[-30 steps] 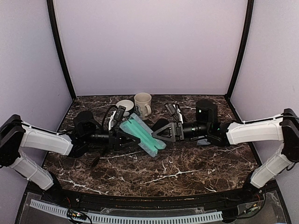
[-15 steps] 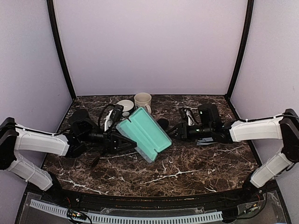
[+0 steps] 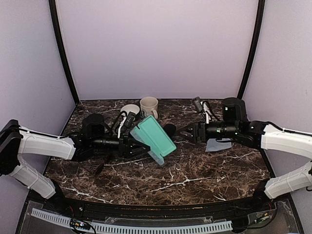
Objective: Organize the sunglasses
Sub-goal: Pass from the left arm to the right, then place the opened sunglasses case at the center of the board, then pick up the glasses cleaning cloth from the center of the board, then fold the glasses cleaning cloth at the center of the board.
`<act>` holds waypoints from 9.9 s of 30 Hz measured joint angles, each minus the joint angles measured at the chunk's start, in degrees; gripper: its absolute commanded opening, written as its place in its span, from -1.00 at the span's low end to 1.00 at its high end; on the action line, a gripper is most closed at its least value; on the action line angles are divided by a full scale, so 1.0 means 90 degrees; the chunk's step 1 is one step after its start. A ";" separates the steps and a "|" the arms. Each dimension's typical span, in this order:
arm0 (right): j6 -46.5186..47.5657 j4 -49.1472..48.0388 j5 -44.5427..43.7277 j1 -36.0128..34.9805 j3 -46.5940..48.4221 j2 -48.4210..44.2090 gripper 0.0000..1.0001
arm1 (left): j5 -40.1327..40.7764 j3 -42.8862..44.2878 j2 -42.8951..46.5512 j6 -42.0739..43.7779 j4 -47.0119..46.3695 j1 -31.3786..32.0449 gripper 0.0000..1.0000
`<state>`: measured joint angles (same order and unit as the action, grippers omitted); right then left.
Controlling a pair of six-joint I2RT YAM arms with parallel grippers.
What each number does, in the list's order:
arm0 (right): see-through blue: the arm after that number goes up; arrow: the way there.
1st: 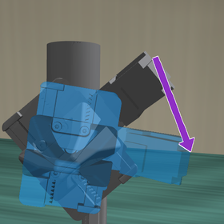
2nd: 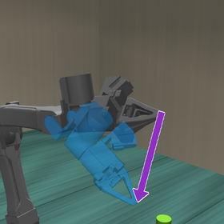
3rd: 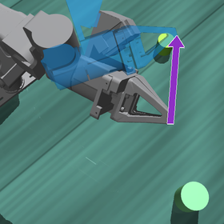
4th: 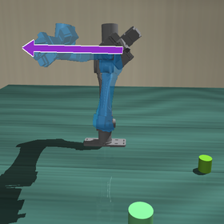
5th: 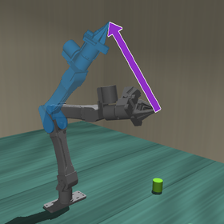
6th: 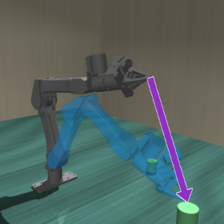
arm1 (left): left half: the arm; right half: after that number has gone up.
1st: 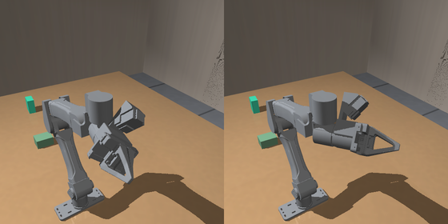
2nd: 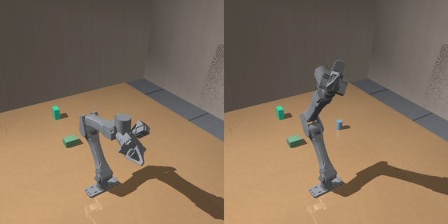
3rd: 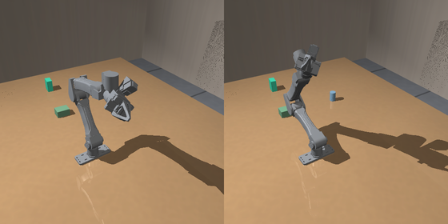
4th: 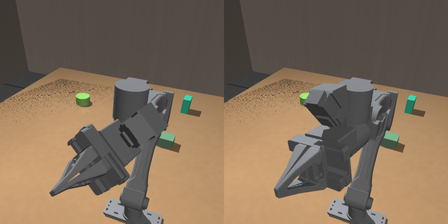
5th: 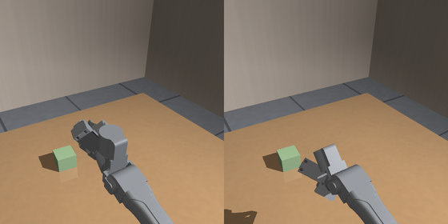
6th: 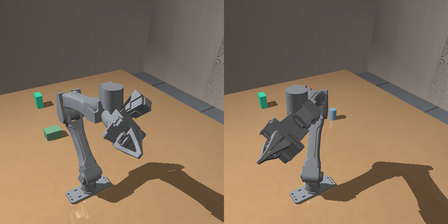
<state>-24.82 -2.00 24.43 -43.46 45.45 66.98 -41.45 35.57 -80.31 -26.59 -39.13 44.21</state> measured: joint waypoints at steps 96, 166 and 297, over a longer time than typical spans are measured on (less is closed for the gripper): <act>0.2679 0.3031 -0.4231 0.0015 0.1848 0.1486 0.31 | 0.4180 -0.0515 0.1826 -0.0068 0.3283 -0.0687 0.96; 0.1610 0.3650 -0.1659 0.1948 0.1392 0.0301 -1.00 | 0.3240 -0.0058 0.0874 0.0843 0.2596 -0.0112 0.56; 0.0338 0.1530 -0.1875 -0.3065 0.1999 0.2482 -1.00 | 0.3927 0.0916 0.3009 0.0702 0.7650 0.2098 -1.00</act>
<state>-21.78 11.77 7.55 -71.05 63.44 89.32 -6.11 43.81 -53.23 -20.27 29.71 63.09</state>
